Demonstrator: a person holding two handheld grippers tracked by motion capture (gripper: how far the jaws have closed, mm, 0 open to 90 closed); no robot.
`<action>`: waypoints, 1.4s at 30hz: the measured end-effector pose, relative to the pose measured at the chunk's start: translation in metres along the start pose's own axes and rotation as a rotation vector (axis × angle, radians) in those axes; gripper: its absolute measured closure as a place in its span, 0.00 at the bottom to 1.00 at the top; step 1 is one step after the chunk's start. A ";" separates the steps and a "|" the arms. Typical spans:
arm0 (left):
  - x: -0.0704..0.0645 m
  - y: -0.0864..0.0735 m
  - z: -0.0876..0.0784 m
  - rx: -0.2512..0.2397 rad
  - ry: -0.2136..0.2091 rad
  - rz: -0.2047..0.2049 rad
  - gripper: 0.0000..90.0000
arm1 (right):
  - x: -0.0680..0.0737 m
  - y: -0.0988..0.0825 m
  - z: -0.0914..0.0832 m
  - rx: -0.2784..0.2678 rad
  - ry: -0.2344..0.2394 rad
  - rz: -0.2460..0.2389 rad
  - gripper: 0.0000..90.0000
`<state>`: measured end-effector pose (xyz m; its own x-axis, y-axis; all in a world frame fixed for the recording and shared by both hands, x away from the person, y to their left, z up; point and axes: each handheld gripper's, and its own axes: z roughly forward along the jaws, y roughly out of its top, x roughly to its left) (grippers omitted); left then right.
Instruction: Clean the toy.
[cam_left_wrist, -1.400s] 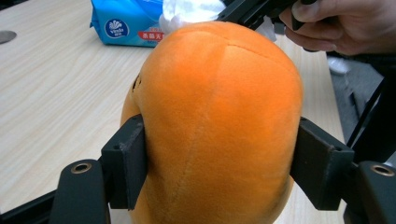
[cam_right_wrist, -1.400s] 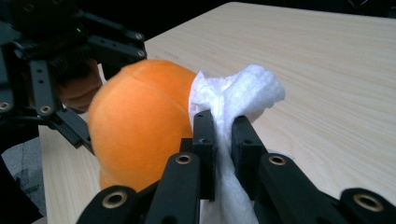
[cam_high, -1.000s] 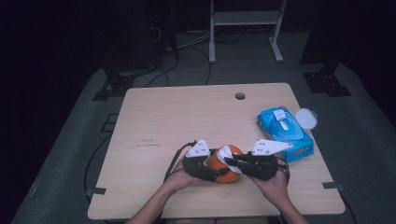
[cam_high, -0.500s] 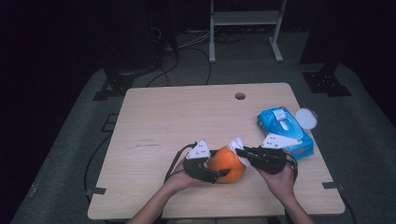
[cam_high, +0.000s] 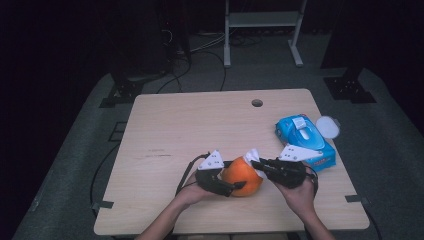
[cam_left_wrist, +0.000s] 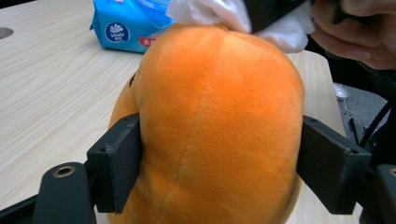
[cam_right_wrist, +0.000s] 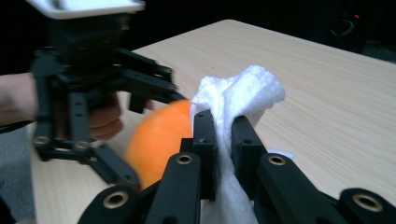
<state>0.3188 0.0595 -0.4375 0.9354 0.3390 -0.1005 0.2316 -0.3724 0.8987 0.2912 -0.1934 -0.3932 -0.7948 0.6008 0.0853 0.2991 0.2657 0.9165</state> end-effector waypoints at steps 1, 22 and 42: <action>-0.001 0.000 0.001 0.003 0.002 0.010 0.24 | 0.003 0.001 0.000 0.001 0.011 -0.010 0.91; -0.009 0.001 0.006 0.009 0.012 0.039 0.25 | -0.004 -0.001 0.001 0.009 -0.029 -0.001 0.91; -0.006 0.003 0.005 -0.018 -0.024 0.051 0.16 | 0.006 0.003 0.005 0.033 -0.015 -0.072 0.91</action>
<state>0.3156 0.0517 -0.4365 0.9519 0.2995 -0.0642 0.1788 -0.3732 0.9104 0.2899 -0.1848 -0.3915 -0.8073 0.5900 0.0132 0.2587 0.3336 0.9065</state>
